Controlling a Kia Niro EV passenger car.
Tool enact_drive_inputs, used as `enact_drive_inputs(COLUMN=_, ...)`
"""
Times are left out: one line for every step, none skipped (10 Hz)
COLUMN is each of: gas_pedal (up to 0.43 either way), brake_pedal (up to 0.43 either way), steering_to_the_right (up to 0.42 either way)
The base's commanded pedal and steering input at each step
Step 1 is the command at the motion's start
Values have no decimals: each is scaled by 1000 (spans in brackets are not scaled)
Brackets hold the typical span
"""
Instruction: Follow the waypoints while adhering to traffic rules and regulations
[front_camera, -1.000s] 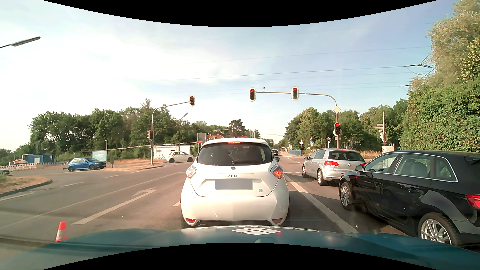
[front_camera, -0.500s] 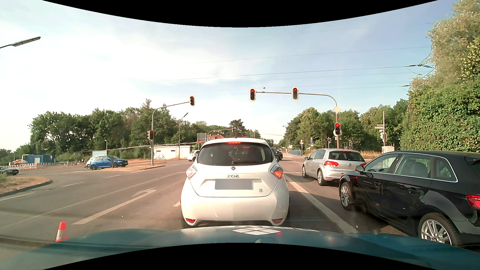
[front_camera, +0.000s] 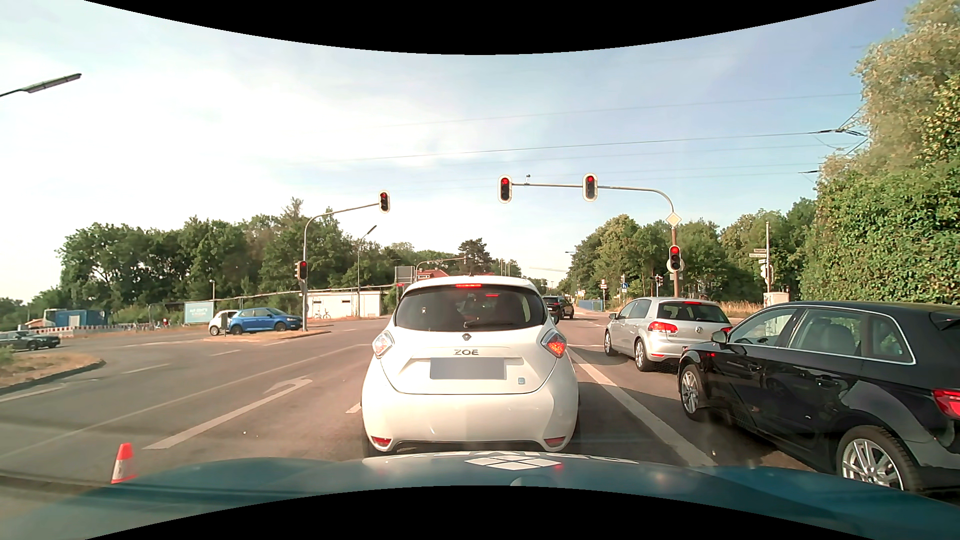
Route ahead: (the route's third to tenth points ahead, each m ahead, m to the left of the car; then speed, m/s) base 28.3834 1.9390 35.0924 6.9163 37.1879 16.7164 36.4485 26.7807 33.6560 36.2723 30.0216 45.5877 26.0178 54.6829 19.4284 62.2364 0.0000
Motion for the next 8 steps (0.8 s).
enact_drive_inputs(gas_pedal=0, brake_pedal=238, steering_to_the_right=5)
enact_drive_inputs(gas_pedal=0, brake_pedal=232, steering_to_the_right=5)
enact_drive_inputs(gas_pedal=0, brake_pedal=238, steering_to_the_right=5)
enact_drive_inputs(gas_pedal=0, brake_pedal=238, steering_to_the_right=5)
enact_drive_inputs(gas_pedal=0, brake_pedal=238, steering_to_the_right=5)
enact_drive_inputs(gas_pedal=0, brake_pedal=238, steering_to_the_right=5)
enact_drive_inputs(gas_pedal=0, brake_pedal=232, steering_to_the_right=5)
enact_drive_inputs(gas_pedal=0, brake_pedal=238, steering_to_the_right=5)
